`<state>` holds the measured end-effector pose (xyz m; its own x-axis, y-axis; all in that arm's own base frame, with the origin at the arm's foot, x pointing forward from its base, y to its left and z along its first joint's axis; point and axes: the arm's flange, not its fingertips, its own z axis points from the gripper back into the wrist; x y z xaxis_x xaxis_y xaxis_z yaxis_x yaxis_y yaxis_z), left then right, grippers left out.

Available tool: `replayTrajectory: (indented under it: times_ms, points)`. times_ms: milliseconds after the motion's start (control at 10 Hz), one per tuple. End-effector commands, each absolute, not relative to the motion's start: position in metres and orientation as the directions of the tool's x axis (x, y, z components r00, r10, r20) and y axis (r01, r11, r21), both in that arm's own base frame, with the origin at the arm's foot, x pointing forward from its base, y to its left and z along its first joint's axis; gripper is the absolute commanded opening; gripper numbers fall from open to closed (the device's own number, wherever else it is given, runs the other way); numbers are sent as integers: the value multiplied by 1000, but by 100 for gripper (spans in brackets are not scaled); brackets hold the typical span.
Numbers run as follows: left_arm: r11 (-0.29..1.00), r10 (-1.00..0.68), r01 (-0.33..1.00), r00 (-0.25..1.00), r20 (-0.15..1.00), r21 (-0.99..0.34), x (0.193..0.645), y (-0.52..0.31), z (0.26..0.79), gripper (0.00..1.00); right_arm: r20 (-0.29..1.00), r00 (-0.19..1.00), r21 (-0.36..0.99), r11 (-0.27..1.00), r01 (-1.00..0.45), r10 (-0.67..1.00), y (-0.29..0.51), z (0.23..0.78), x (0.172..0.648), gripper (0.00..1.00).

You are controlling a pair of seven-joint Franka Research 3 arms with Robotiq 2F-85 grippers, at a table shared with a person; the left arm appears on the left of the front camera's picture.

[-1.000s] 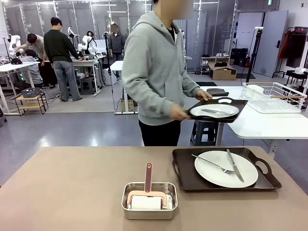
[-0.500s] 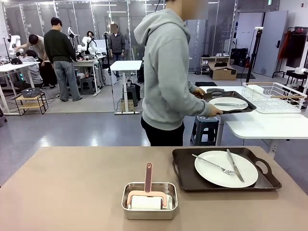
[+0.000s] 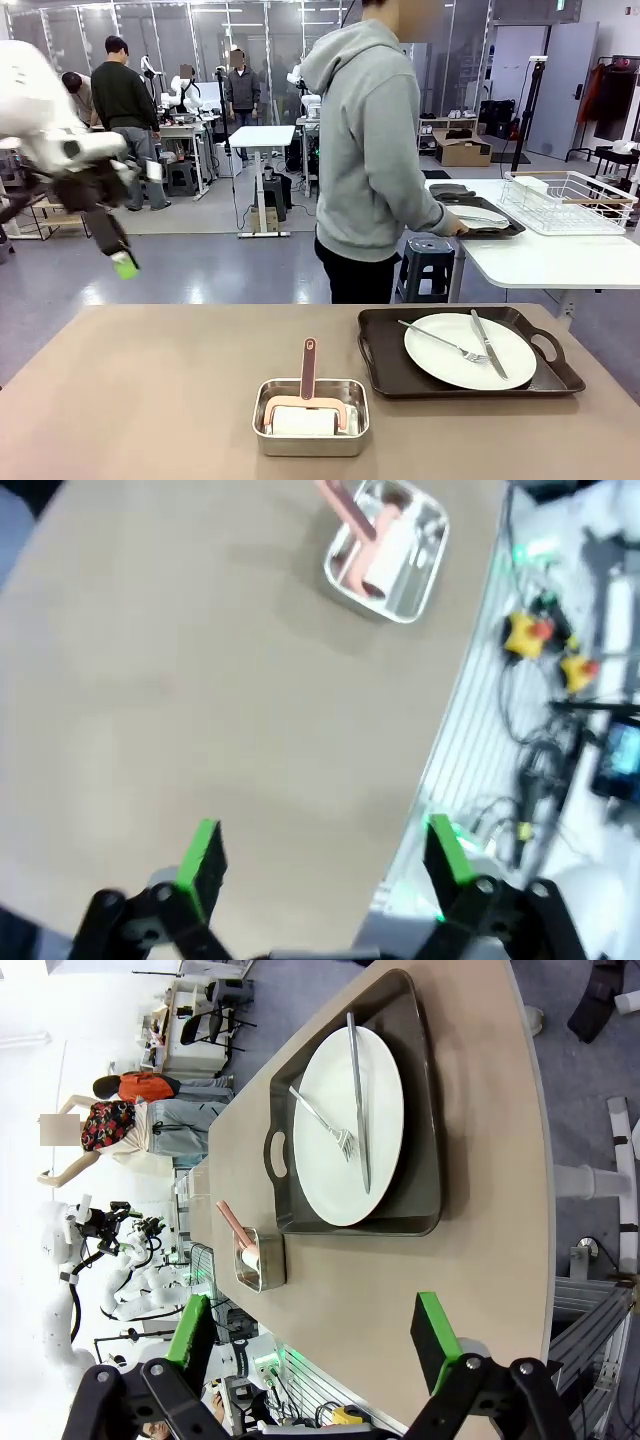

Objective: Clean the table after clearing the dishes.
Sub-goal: When the left (or right) Handle tray is removed, use the left hand (or right hand) to clean the left (or right) side of the table with the Lint Roller.

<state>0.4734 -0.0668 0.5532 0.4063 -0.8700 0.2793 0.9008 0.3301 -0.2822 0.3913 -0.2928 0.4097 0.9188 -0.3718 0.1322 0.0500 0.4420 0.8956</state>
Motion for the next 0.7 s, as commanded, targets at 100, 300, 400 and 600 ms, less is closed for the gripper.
replayTrajectory:
  times_ms: [100,300,400,600]
  points:
    - [224,-938,956,265,223,-190,475,-111,517,100,139,918,895,444,45,-372,-292,413,391,100]
    - [178,-943,958,231,238,-226,474,-140,499,100,139,918,895,444,45,-372,-292,413,391,100]
    - [183,-932,955,244,269,-232,474,-138,498,100,139,918,895,444,45,-372,-292,413,391,100]
    - [199,-944,951,250,215,-236,474,-146,504,100,139,918,895,444,45,-372,-292,413,391,100]
